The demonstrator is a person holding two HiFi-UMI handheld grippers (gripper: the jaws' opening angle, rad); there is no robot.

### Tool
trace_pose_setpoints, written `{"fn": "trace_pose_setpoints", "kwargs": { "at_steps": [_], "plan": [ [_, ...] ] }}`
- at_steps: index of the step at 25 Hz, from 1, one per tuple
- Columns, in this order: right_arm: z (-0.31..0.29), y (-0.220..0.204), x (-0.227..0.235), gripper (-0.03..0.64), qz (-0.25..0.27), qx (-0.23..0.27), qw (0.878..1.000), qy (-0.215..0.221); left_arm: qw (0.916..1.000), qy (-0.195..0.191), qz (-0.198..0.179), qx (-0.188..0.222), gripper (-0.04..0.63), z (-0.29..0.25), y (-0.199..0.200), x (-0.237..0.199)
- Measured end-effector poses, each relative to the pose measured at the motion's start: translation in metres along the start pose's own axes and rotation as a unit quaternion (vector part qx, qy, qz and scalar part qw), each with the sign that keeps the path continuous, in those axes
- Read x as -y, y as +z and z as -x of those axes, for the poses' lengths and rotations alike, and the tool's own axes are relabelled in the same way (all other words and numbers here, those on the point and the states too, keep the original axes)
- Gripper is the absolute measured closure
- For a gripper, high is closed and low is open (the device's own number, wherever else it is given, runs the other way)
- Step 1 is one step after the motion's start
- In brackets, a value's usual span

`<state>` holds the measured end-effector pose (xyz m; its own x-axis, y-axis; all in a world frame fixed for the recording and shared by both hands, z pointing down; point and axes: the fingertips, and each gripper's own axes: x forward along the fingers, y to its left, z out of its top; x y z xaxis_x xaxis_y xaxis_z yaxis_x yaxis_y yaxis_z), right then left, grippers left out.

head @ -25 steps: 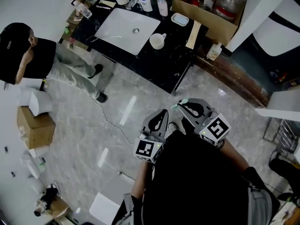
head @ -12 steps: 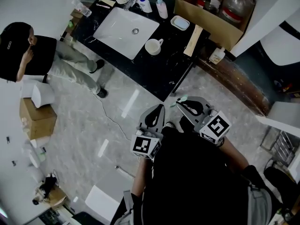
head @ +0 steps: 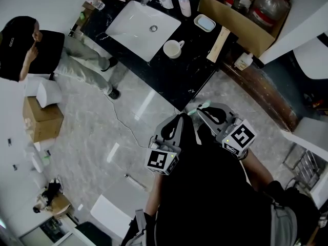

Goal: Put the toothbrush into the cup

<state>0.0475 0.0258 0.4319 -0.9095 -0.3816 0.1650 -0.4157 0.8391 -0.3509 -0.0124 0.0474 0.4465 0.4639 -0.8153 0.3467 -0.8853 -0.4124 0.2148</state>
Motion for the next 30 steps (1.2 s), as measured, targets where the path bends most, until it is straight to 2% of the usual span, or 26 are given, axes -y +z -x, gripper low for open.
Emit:
{"fn": "trace_pose_setpoints", "kwargs": {
  "at_steps": [4,13,18,30],
  "plan": [
    [-0.012,0.005,0.006,0.578,0.006,0.001,1.000,-0.007,1.0000,-0.002,-0.004,-0.007,0.583,-0.007,0.001,-0.016],
    [-0.050,0.023,0.015,0.578,0.017,0.001,0.999,-0.031,0.9994,-0.034,-0.006,0.010,0.584,-0.026,0.023,-0.056],
    [-0.081,0.033,0.018,0.578,0.019,-0.001,0.999,-0.045,0.9980,-0.058,-0.011,0.021,0.584,-0.031,0.033,-0.088],
    [-0.148,0.050,0.031,0.578,0.019,0.003,0.997,-0.077,0.9931,-0.113,-0.026,0.017,0.584,-0.046,0.050,-0.150]
  ]
}}
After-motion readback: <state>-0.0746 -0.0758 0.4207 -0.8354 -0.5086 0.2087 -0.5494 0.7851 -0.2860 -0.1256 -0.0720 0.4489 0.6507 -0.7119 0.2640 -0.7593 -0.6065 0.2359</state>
